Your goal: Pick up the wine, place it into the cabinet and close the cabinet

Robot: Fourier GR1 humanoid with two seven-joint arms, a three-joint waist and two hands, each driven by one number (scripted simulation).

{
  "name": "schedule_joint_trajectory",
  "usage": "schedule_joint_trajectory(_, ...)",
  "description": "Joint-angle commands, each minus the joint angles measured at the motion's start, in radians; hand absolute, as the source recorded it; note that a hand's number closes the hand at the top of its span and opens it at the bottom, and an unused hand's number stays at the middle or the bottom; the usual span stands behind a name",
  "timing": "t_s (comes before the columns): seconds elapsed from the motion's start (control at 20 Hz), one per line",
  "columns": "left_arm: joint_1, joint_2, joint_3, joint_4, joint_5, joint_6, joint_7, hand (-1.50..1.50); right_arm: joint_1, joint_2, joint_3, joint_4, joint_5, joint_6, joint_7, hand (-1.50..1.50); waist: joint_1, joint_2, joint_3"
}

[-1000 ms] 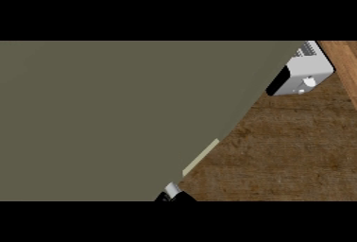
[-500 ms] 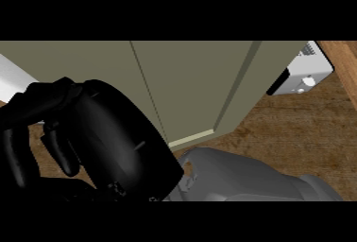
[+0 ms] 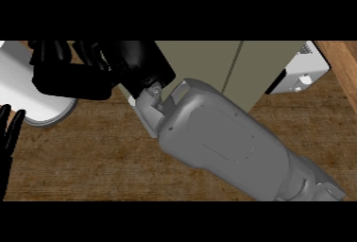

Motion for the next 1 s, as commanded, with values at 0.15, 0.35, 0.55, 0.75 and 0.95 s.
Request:
schedule_joint_trajectory(0.15,-0.02,0.009,0.05,0.0,0.021,-0.025,0.059,-1.5,-0.021,0.002,-0.092,0.256,-0.003,0.102,-0.167,1.5,0.001,0.003,0.001)
schedule_joint_trajectory(0.35,-0.017,-0.032,0.011,-0.018,-0.039,0.004,0.025,-1.5,0.012,-0.055,-0.145,0.297,-0.033,0.174,-0.243,1.5,0.001,0.007,0.001)
schedule_joint_trajectory(0.55,0.018,-0.024,0.015,-0.038,-0.022,-0.027,0.041,-1.5,-0.015,-0.093,-0.163,0.344,-0.002,0.186,-0.276,1.5,0.013,0.007,0.001)
schedule_joint_trajectory(0.75,-0.036,-0.026,0.039,0.013,-0.011,-0.045,0.035,-1.5,0.042,-0.124,-0.125,0.355,0.048,0.191,-0.327,1.5,-0.003,0.014,0.0)
schedule_joint_trajectory(0.95,-0.037,-0.035,0.039,0.027,-0.025,-0.033,0.036,-1.5,0.001,-0.114,-0.148,0.355,0.041,0.192,-0.299,1.5,0.001,0.007,0.0)
